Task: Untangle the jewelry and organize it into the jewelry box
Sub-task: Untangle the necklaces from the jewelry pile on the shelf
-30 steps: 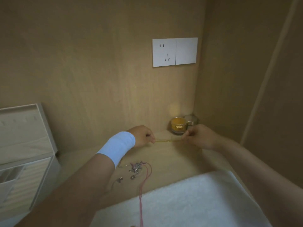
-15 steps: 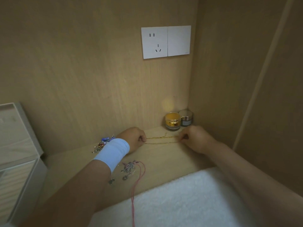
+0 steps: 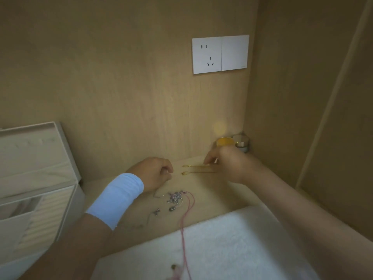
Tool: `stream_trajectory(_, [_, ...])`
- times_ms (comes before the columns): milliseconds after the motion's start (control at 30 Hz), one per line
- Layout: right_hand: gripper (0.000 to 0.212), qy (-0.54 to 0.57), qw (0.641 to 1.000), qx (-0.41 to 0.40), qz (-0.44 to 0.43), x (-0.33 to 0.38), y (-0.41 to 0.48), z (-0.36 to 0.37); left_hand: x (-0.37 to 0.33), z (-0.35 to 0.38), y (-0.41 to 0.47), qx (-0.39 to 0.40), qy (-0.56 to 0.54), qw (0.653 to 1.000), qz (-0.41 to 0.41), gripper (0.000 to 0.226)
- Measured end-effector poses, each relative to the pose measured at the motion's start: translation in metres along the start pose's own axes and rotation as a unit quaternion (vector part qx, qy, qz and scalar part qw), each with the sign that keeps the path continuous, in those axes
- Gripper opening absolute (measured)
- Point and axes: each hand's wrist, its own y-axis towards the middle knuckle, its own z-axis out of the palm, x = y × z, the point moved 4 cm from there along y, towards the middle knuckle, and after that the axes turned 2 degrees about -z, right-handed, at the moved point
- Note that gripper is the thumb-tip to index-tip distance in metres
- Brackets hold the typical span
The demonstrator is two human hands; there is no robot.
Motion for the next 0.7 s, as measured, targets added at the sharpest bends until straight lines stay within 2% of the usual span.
stream_trajectory(100, [0.015, 0.027, 0.997, 0.022, -0.07, 0.061, 0.001, 0.02, 0.024, -0.006, -0.036, 0.032, 0.003, 0.999, -0.042, 0.008])
stream_trajectory(200, [0.016, 0.024, 0.991, 0.084, -0.104, 0.108, 0.0, 0.049, 0.04, -0.005, -0.068, 0.051, -0.003, 0.997, -0.06, 0.011])
stream_trajectory(333, [0.022, -0.009, 0.98, 0.164, -0.114, 0.133, 0.002, 0.082, 0.048, 0.003, -0.096, 0.073, -0.029, 0.995, -0.067, 0.01])
stream_trajectory(367, [0.025, -0.019, 0.979, 0.172, -0.109, 0.133, 0.003, 0.086, 0.048, 0.007, -0.1, 0.075, -0.037, 0.994, -0.068, 0.017])
stream_trajectory(467, [0.028, -0.055, 0.98, 0.162, -0.106, 0.134, 0.005, 0.091, 0.05, 0.015, -0.108, 0.06, -0.047, 0.994, -0.074, 0.031])
stream_trajectory(700, [0.007, -0.051, 0.982, 0.145, -0.106, 0.128, 0.005, 0.097, 0.061, 0.02, -0.109, 0.032, -0.068, 0.995, -0.073, 0.013])
